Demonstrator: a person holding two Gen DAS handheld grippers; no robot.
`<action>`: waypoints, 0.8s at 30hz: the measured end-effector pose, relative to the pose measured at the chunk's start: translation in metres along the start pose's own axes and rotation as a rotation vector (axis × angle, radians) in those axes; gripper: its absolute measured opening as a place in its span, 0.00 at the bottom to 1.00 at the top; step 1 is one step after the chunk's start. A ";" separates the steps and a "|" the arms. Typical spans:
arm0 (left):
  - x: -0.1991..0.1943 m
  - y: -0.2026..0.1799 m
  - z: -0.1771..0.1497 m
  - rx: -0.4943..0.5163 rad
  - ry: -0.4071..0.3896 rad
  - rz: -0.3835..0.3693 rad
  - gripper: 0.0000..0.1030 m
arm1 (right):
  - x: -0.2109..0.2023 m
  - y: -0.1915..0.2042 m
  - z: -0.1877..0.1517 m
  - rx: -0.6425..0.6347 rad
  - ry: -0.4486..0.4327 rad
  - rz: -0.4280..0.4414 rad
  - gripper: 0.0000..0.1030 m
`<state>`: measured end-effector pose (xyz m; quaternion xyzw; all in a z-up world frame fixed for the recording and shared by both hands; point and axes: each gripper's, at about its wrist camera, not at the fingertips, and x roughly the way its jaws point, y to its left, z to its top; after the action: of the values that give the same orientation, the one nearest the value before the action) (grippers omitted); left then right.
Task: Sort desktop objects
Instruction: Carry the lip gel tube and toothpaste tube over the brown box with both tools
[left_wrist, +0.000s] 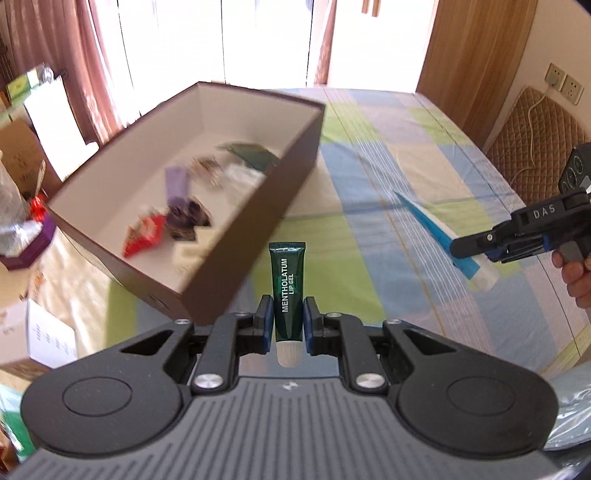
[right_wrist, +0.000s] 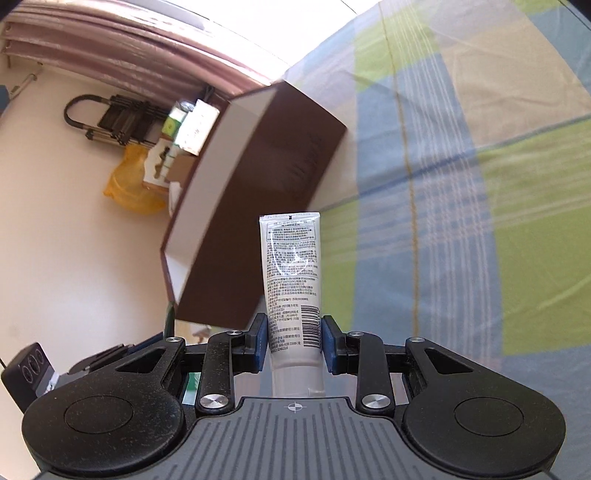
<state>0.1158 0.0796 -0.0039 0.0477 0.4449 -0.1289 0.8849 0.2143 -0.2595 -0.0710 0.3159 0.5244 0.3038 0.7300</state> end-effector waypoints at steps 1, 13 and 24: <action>-0.005 0.005 0.003 0.004 -0.011 0.004 0.12 | 0.001 0.005 0.003 -0.004 -0.009 0.010 0.32; -0.015 0.079 0.051 0.074 -0.089 0.094 0.12 | 0.029 0.078 0.053 -0.066 -0.056 0.123 0.32; 0.027 0.131 0.095 0.213 -0.067 0.101 0.12 | 0.095 0.144 0.099 -0.148 -0.054 0.076 0.32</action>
<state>0.2400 0.1822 0.0274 0.1596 0.3961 -0.1321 0.8945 0.3179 -0.1106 0.0116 0.2891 0.4682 0.3605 0.7532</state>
